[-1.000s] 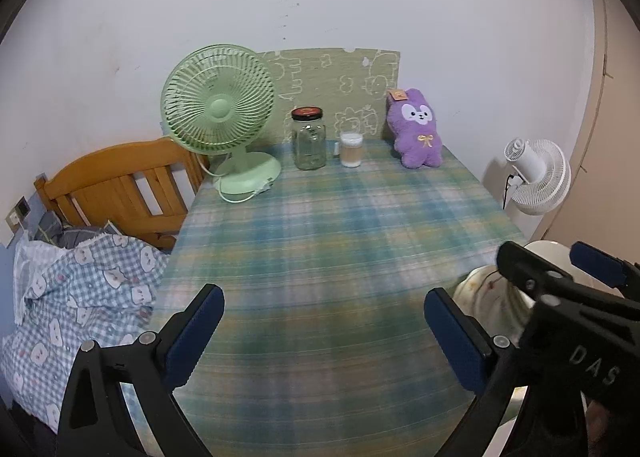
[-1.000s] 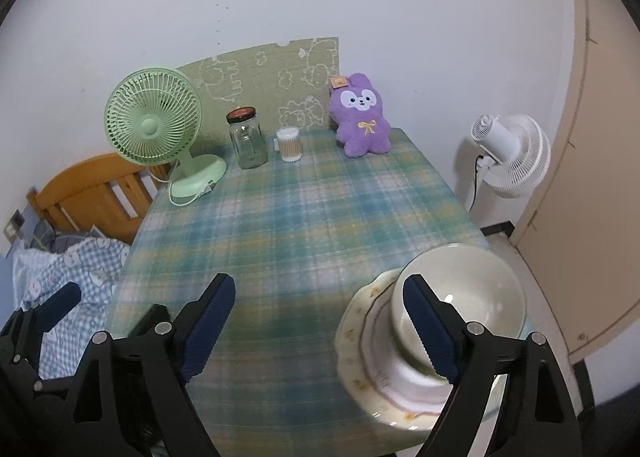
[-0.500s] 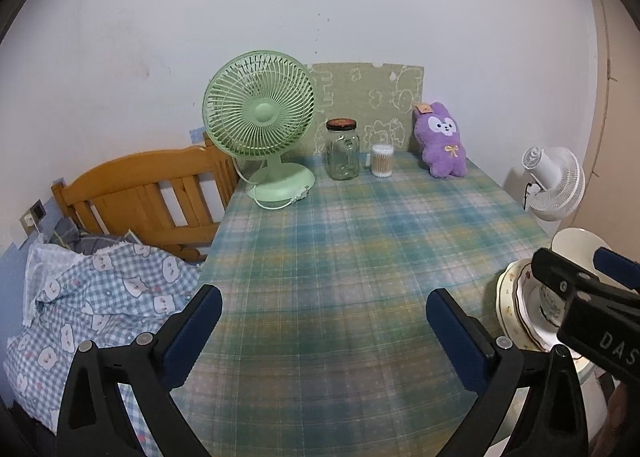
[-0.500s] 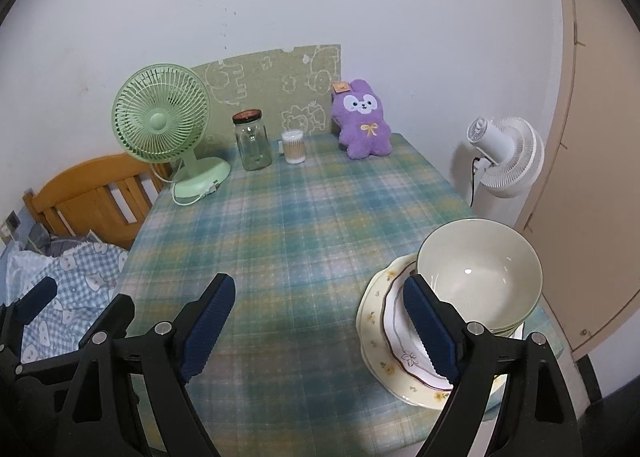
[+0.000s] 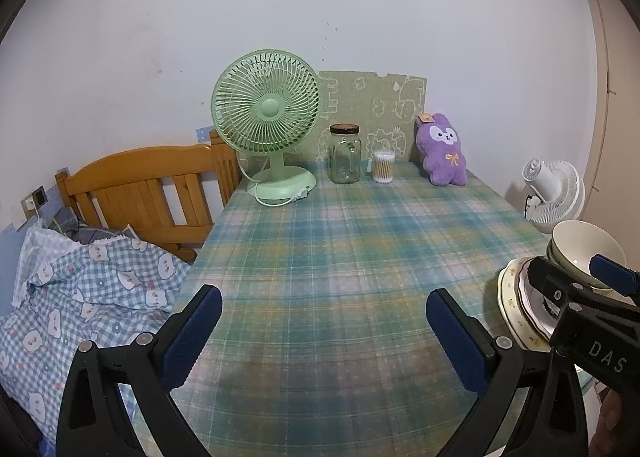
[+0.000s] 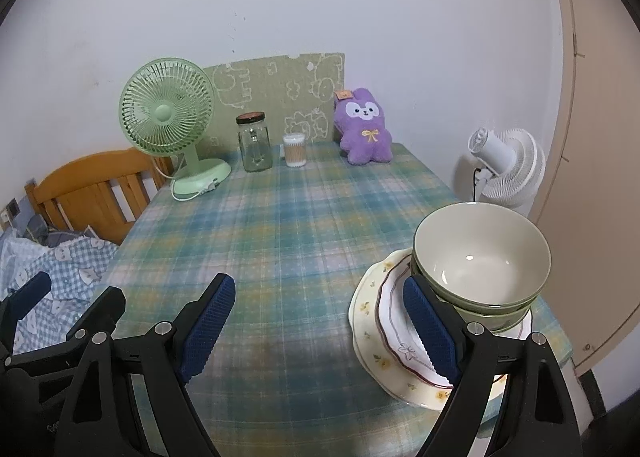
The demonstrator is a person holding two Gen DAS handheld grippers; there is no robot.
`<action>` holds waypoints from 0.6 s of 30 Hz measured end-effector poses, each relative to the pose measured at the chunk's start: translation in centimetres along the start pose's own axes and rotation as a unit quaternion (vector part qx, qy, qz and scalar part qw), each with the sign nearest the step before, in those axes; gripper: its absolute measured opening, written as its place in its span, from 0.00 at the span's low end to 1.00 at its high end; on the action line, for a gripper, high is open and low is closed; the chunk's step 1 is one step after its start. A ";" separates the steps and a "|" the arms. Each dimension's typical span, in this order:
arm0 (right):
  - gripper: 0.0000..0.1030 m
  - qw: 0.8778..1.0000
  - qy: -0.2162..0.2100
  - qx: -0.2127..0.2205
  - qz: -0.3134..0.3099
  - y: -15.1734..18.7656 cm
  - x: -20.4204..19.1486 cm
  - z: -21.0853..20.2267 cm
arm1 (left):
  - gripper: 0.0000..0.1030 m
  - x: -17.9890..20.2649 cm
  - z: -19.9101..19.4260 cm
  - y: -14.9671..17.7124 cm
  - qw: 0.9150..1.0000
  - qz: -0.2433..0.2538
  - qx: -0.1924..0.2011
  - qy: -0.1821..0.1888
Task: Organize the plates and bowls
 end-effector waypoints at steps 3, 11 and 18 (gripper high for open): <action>0.86 1.000 -0.003 0.004 -0.004 -0.1 0.0 -0.3 | 1.00 -0.1 -0.2 -0.1 1.000 -0.004 0.003 -0.006; 0.86 1.000 -0.004 0.001 -0.012 -0.2 0.1 -0.5 | 1.00 -0.2 -0.6 -0.2 1.000 -0.014 0.004 -0.010; 0.86 1.000 -0.005 0.000 -0.011 -0.1 0.2 -0.6 | 1.00 -0.1 -0.8 -0.2 1.000 -0.014 0.006 -0.008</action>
Point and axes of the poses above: each gripper's, at about its wrist camera, not at the fingertips, and z roughly the way its jaws point, x to its right, y to its underside, the point moved 3 cm from there along z, roughly the way its jaws point, and after that the axes turned 11 degrees about x, right-handed, at the moved point
